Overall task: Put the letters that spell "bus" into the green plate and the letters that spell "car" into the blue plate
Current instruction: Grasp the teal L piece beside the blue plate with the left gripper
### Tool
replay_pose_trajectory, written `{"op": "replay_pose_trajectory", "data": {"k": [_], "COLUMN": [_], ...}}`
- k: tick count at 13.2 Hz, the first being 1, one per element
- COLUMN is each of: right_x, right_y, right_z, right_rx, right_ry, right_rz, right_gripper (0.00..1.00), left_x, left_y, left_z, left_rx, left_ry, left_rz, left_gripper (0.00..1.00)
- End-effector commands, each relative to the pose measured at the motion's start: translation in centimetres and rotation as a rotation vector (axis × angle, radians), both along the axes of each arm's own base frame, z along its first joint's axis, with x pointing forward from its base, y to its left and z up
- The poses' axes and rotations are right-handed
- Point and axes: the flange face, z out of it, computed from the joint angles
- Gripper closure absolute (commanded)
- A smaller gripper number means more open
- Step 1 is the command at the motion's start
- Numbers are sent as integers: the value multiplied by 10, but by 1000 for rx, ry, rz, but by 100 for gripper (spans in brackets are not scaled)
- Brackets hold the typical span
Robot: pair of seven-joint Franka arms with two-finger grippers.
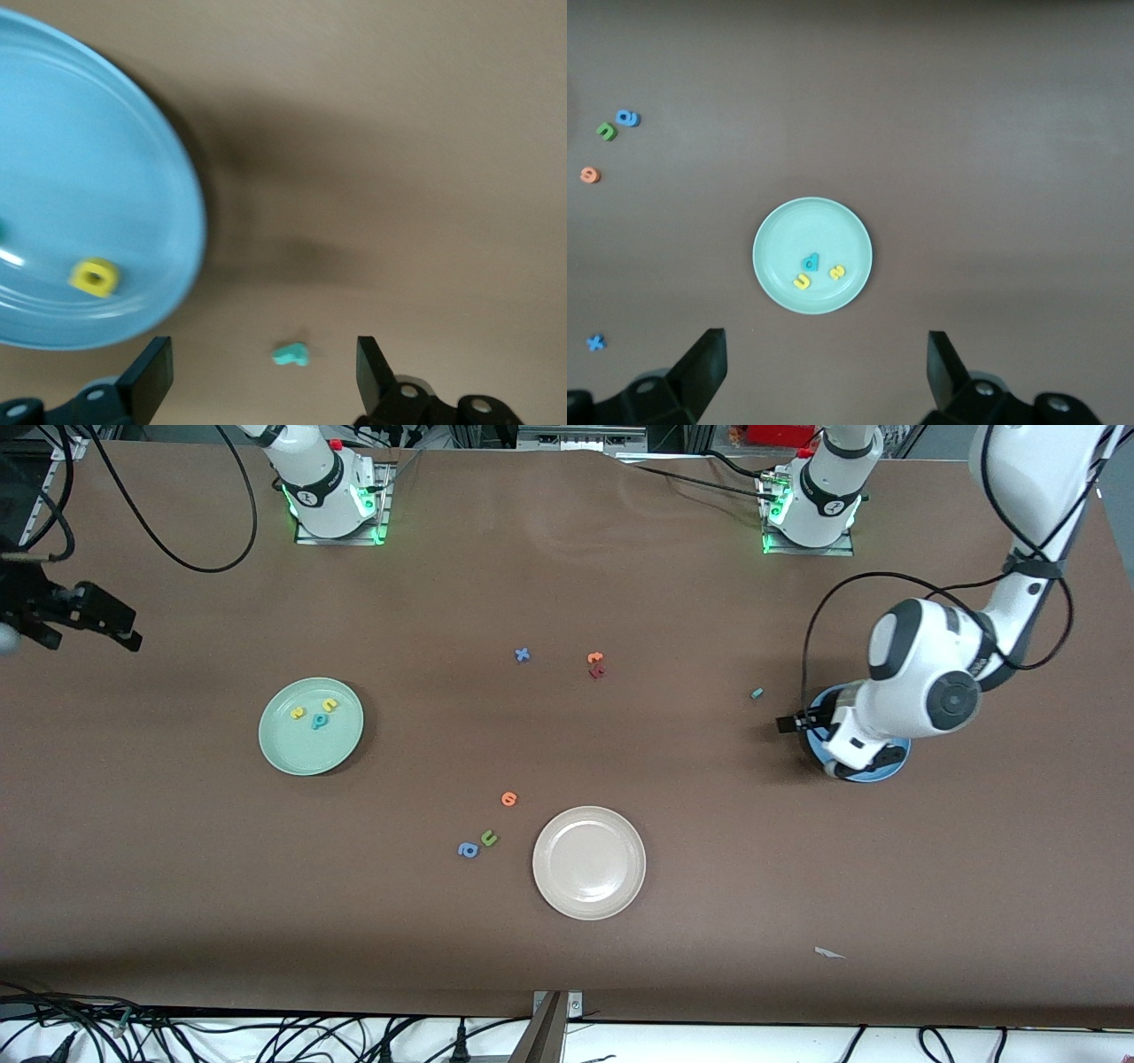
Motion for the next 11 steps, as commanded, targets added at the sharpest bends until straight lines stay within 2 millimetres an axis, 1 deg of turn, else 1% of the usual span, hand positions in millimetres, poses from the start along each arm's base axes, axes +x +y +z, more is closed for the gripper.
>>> {"op": "replay_pose_trajectory", "data": {"k": [1,2,3,5,6,8,10,11], "right_x": [-10,-10,-8,-3,-3,0,0,-1], "right_y": [11,10,6,8,9,2,3,6], "right_z": [-3,-4,-4,-4,-4,-5,-6,-6], "right_rx": [-23,-23,-18,-20,-20,-14,-13,-7], "right_ry": [19,20,20,19,20,34,38,47], "right_rz": [18,17,8,14,15,1,-1,2], "right_gripper": [0,0,0,0,0,0,0,0], "left_x": [-27,-33,-40,-57,-62,-68,-73,-76], "left_y": [-26,-33,-34,-34,-34,-36,-39,-45], "left_z": [-14,-19,-26,-42,-46,-50,-55,-57], "left_rx": [9,6,11,24,42,46,45,40], "left_ry": [-32,-40,-45,-55,-71,-60,-48,-55], "left_rz": [-7,-5,-7,-37,-74,-84,-91,-102], "left_gripper": [11,14,15,18,18,21,24,24]}}
